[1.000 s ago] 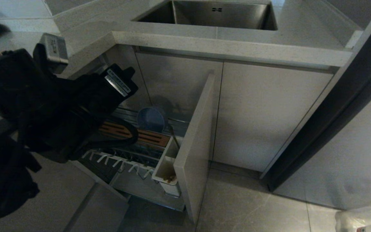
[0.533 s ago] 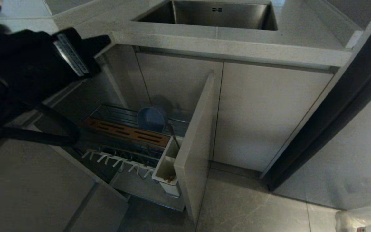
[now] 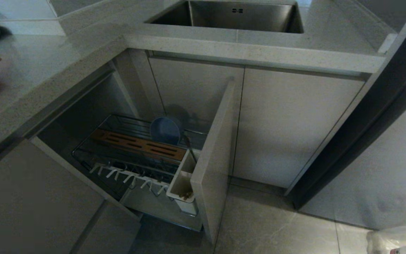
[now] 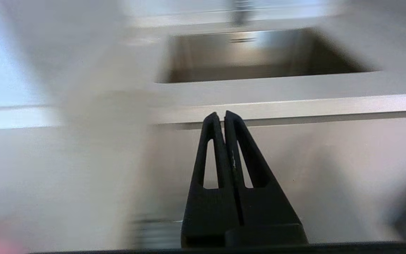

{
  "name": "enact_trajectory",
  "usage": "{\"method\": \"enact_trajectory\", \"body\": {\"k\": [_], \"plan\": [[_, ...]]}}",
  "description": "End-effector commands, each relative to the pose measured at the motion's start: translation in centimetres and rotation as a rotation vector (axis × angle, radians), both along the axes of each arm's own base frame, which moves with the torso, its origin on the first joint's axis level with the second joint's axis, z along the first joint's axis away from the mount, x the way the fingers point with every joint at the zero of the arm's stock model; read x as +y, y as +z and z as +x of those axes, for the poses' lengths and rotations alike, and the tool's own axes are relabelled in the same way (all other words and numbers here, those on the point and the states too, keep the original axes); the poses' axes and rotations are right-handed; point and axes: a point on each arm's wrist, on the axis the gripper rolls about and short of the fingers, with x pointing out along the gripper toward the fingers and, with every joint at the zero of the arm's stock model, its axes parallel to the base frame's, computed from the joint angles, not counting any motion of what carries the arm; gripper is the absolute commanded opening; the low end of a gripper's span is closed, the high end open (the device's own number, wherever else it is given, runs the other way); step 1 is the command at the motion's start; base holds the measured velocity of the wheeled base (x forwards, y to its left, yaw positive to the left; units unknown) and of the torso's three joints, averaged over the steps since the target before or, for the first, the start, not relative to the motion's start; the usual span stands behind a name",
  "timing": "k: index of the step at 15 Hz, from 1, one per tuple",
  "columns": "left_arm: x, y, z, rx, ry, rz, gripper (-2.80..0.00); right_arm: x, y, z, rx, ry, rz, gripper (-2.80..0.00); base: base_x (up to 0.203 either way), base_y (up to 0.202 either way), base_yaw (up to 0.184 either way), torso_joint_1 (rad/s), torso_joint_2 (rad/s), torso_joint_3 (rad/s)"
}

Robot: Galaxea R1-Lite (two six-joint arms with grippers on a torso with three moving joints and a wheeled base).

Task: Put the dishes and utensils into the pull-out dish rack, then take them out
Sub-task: Pick up the chopsticks and place it in the cupboard

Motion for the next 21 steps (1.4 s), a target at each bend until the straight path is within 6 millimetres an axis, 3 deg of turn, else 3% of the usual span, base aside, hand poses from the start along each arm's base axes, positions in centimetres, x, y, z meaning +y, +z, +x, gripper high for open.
{"method": "enact_trajectory", "body": {"k": [1,4,7,9,12,15,18,21], "plan": [[2.8,1.3,-2.1,-0.031,0.155,0.039,-2.80,0.0,0.0,0.0,0.000,0.000,0.001,-2.80,0.000,0.000,0.000,0.000,0.00,0.000],[4.9,1.5,-4.7,0.020,0.328,0.103,-2.80,0.0,0.0,0.0,0.000,0.000,0.001,-2.80,0.000,0.000,0.000,0.000,0.00,0.000],[4.7,0.2,-7.8,0.151,0.429,0.089,-2.80,0.0,0.0,0.0,0.001,0.000,0.001,-2.80,0.000,0.000,0.000,0.000,0.00,0.000],[4.7,0.5,-8.8,0.160,0.581,0.049,-2.80,0.0,0.0,0.0,0.000,0.000,0.001,-2.80,0.000,0.000,0.000,0.000,0.00,0.000],[4.4,0.5,-10.4,0.209,0.634,0.041,-2.80,0.0,0.0,0.0,0.001,0.000,0.000,-2.80,0.000,0.000,0.000,0.000,0.00,0.000],[4.5,0.3,-10.0,0.239,0.633,0.040,-2.80,0.0,0.0,0.0,0.000,0.000,0.001,-2.80,0.000,0.000,0.000,0.000,0.00,0.000],[5.4,0.3,-7.9,0.291,0.735,0.018,-2.80,0.0,0.0,0.0,0.002,0.000,0.001,-2.80,0.000,0.000,0.000,0.000,0.00,0.000],[6.4,2.1,-5.5,0.293,0.852,-0.009,-2.80,0.0,0.0,0.0,0.001,0.000,0.001,-2.80,0.000,0.000,0.000,0.000,0.00,0.000]]}}
